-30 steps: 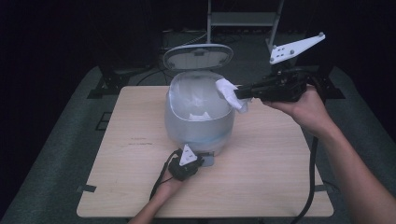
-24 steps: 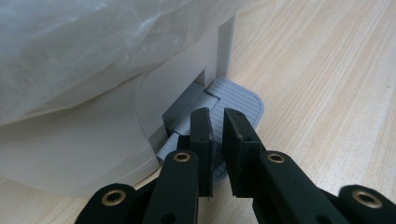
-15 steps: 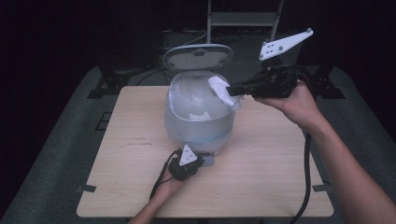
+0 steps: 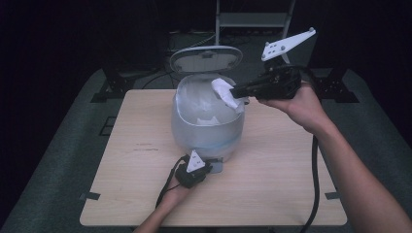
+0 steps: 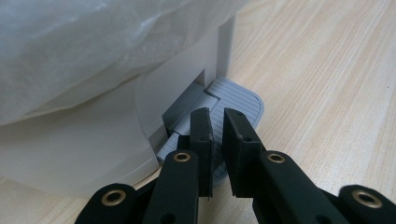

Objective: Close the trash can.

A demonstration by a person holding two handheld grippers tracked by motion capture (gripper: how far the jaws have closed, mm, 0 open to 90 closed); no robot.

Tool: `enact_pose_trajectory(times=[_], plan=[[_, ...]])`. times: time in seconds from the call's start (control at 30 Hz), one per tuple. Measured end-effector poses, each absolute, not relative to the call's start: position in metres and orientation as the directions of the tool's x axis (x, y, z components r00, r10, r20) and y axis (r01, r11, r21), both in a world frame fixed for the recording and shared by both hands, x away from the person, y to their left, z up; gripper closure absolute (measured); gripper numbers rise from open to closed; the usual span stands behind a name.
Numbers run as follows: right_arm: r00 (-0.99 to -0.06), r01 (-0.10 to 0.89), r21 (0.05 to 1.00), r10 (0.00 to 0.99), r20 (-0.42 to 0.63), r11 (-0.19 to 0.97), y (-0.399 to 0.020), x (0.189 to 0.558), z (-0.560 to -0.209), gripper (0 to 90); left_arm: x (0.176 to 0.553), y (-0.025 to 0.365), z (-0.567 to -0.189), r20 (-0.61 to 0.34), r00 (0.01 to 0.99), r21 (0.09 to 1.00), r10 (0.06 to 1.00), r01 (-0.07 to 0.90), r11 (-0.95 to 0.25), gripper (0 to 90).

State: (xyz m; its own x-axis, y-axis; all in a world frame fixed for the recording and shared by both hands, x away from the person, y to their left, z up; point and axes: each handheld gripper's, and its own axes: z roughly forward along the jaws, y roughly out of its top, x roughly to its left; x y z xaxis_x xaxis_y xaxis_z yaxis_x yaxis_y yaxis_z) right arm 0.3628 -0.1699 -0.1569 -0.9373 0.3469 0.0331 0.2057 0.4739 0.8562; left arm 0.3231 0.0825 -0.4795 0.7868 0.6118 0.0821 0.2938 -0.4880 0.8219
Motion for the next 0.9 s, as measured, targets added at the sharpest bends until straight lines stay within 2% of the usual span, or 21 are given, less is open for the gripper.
enact_pose_trajectory(times=[0.9], plan=[[-0.944,0.209,0.851,0.328,0.046,0.482,-0.146,0.376,-0.163,86.5,0.323,0.083,-0.48,0.08,0.788,0.823,0.61,0.293,-0.487,82.3]])
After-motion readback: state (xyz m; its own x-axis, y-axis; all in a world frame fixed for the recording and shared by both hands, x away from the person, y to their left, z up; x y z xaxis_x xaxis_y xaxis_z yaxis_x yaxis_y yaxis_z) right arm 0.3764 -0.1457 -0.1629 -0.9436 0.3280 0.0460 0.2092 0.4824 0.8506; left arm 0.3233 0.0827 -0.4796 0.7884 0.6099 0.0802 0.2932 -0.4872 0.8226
